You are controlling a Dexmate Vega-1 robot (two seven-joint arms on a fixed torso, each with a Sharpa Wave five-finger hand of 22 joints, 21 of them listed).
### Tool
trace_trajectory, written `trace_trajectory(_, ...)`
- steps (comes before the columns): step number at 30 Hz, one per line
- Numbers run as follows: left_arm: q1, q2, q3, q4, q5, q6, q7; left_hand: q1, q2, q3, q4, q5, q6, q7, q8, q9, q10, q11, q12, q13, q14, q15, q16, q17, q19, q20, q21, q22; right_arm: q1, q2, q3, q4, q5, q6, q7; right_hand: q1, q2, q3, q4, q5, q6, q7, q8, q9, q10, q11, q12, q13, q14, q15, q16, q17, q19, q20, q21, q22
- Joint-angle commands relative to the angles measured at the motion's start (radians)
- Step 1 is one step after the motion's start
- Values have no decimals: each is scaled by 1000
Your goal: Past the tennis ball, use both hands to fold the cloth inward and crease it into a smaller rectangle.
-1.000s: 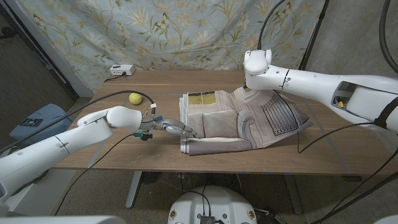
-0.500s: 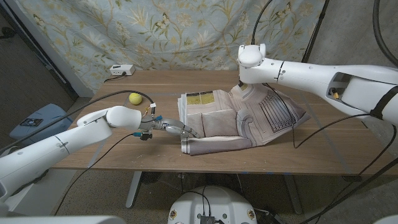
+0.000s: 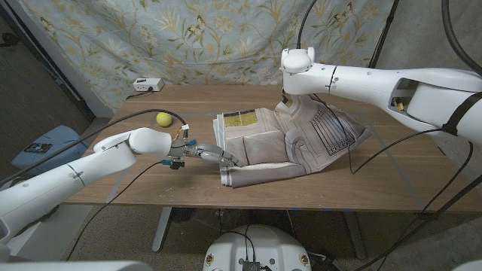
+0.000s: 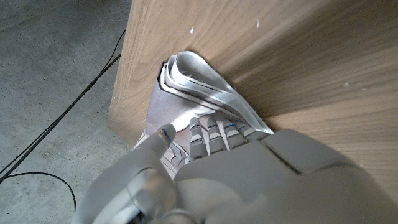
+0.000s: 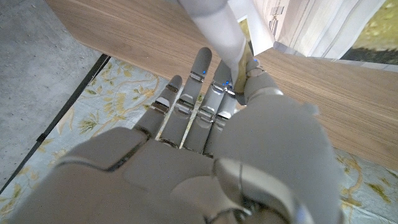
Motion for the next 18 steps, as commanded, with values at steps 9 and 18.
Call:
trace_trajectory(9,-12,-1,8,18,21,-37,-5,8,7,3,-6,-1,1,0,0,3,1,-1,-2,3,-2,-6,-1,4,1,8,4,4,49,37,-17,16,79,15,-56,14,4,-6,-1,6,3,16,1,5,2,9,5,4,15,-103,-6,8,15,-6,4,3)
trace_trajectory(18,-42,5,24,28,148,-123,-10,7,6,2,-7,-1,1,-5,0,3,2,-10,-1,3,-6,-10,-2,4,-4,4,2,4,54,36,-13,7,107,2,-78,16,5,-8,-1,5,1,20,0,7,1,13,6,6,17,-102,-9,10,17,-1,4,3)
